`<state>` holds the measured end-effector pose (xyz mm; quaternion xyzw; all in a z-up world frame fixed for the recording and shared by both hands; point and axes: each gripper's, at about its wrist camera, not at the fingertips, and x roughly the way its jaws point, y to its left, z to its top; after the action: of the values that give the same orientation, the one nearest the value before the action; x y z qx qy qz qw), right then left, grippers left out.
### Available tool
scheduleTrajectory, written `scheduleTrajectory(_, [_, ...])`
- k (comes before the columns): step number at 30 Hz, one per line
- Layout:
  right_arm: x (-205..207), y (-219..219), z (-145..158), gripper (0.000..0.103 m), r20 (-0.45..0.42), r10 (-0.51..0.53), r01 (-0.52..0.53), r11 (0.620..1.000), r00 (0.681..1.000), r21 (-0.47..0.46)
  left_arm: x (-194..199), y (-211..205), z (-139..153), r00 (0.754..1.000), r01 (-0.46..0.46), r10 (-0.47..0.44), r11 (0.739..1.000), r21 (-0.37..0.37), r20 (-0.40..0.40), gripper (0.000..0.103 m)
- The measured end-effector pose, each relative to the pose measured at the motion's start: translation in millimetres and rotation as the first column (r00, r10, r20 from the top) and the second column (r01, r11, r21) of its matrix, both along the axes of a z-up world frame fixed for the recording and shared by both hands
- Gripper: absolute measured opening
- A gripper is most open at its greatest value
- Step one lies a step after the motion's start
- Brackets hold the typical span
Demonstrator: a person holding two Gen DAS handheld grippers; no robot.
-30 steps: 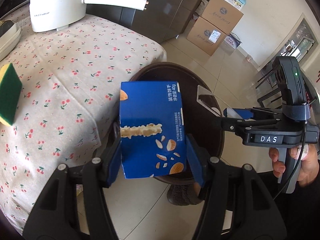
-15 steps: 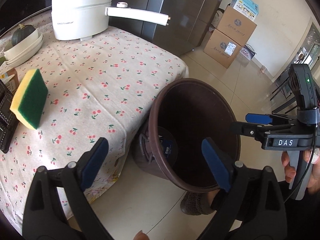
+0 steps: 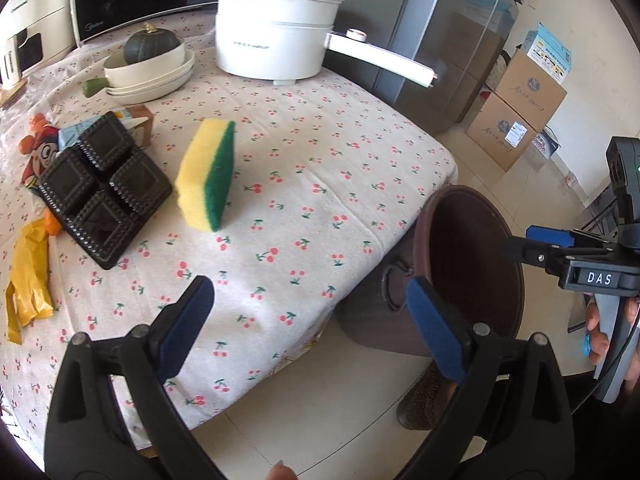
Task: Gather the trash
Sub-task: 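Open the left tool to drop the biscuit box into the bin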
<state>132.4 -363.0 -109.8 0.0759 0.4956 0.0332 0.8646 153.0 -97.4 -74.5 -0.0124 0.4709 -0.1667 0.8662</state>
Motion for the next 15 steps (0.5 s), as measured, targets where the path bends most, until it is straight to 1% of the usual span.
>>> scheduleTrajectory(5, [12.9, 42.7, 5.1, 0.085, 0.014, 0.067, -0.067, 0.998, 0.998, -0.008, -1.2, 50.9, 4.6, 0.992, -0.126, 0.126, 0.992, 0.018, 0.006, 0.098])
scheduleTrajectory(9, [20.8, 77.0, 8.7, 0.086, 0.032, 0.119, -0.118, 0.993, 0.992, -0.013, -5.7, 78.4, 7.0, 0.98, -0.197, 0.196, 0.98, 0.033, 0.024, 0.1])
scheduleTrajectory(12, [24.0, 98.0, 9.2, 0.087, 0.04, 0.144, -0.143, 0.989, 0.989, -0.024, -9.6, 93.5, 9.0, 0.966, -0.255, 0.252, 0.965, 0.064, 0.053, 0.1])
scheduleTrajectory(15, [26.2, 111.6, 9.6, 0.088, 0.056, 0.153, -0.151, 0.988, 0.987, -0.035, -13.5, 103.9, 13.4, 0.948, -0.313, 0.302, 0.944, 0.109, 0.103, 0.1])
